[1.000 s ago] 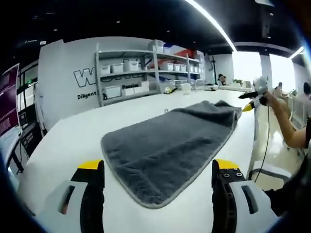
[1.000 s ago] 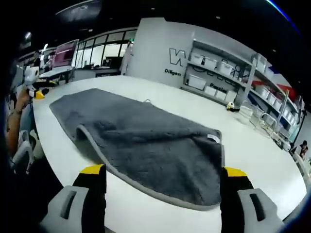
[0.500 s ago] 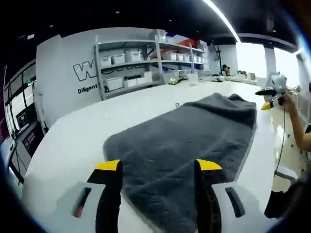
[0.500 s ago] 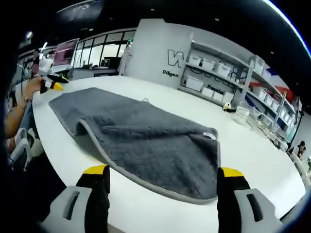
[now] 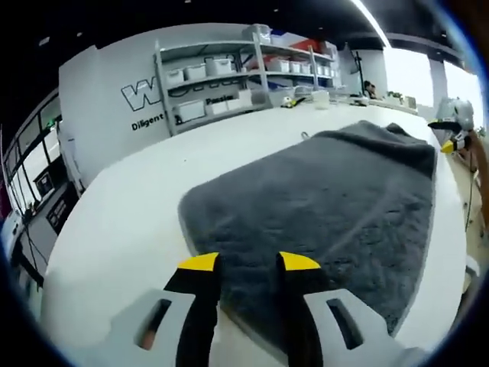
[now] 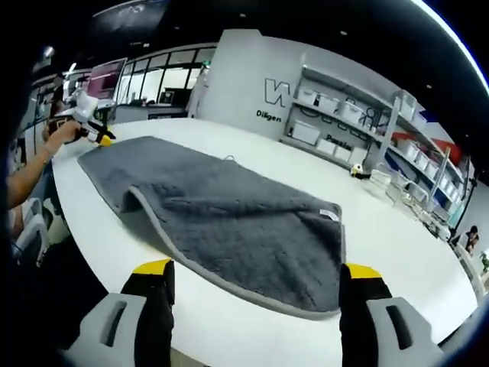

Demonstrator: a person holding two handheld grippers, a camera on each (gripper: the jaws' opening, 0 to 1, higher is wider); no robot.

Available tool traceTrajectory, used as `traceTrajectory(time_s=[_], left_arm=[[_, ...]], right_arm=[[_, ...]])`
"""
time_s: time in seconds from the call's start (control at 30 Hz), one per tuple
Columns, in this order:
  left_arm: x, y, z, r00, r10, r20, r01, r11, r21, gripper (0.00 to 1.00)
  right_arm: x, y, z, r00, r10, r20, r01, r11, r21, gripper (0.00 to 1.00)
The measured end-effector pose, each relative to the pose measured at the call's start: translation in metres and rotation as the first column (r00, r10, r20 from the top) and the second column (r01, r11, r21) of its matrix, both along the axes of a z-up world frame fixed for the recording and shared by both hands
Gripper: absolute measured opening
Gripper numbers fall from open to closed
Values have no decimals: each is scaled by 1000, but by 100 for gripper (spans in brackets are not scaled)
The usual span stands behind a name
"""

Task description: Open the folded towel by lifting each exposed corner and separating the folded layers until the towel lies flat within the target outline without major curled edges

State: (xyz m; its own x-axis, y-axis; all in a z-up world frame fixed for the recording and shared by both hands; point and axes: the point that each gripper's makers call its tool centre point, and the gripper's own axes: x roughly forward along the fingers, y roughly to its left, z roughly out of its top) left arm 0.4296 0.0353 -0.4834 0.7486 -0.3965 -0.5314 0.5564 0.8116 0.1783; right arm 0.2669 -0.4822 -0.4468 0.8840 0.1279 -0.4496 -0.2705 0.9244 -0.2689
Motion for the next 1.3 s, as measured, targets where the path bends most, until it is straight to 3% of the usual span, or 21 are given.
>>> traceTrajectory(time_s=[0.23,0.47,0.6,1.3], left_arm=[[-3,-2,-5,1000,-25,-13,25,1000,15,21],[-3,-9,-8,998,-64,7,64,998,16,5],[-4,-7,-8,997,-69,22,69,997,18,4],[-7,48,-7,1000,4,27,-5,1000,29,5]], right_arm=[[-1,0,-1,1000,0,-3,0,1000,7,90],[-3,4,-4,1000,11,-15,-11,1000,12,90],[-2,3,-7,1000,9,-25,-9,1000,7,90],[-2,12,-13,998,23,-54,-23,1000,-3,92]])
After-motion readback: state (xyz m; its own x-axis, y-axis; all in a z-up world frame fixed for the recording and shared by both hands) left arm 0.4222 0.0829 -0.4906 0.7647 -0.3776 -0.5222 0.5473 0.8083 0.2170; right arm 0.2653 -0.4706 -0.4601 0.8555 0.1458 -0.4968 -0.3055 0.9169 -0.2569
